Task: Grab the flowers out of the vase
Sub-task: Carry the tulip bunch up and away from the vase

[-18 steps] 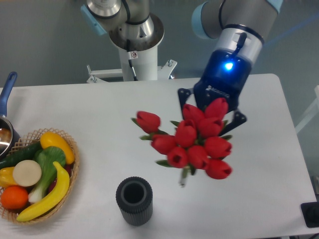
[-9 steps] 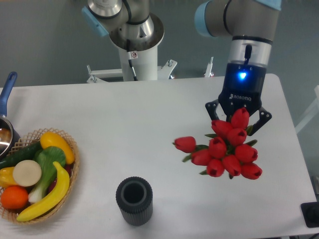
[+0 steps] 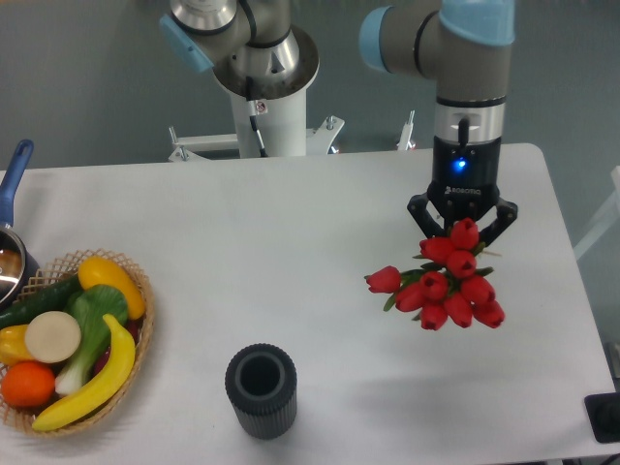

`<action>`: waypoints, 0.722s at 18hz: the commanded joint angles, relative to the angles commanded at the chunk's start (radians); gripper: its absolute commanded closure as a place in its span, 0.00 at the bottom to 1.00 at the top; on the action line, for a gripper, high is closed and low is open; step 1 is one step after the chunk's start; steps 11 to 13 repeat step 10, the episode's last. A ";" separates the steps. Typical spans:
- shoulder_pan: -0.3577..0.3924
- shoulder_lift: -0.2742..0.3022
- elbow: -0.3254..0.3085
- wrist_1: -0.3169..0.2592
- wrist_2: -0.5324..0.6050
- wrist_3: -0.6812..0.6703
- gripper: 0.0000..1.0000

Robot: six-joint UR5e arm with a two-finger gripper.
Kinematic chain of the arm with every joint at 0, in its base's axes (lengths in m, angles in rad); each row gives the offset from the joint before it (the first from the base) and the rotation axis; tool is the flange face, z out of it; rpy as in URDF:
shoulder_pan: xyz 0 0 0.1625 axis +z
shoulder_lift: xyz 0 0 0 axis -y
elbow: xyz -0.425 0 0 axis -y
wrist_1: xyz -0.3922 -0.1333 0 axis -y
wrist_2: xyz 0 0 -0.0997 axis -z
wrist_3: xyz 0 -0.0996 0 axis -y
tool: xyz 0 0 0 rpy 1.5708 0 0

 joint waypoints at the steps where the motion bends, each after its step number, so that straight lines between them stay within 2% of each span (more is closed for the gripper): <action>1: -0.002 -0.002 0.006 -0.043 0.015 0.002 0.83; 2: -0.003 -0.003 0.011 -0.075 0.041 0.005 0.82; 4: -0.003 -0.005 0.023 -0.097 0.075 0.024 0.82; 7: -0.003 -0.037 0.034 -0.105 0.098 0.026 0.84; 10: 0.017 -0.074 0.037 -0.108 0.179 0.064 0.84; 13: 0.017 -0.074 0.037 -0.108 0.179 0.064 0.84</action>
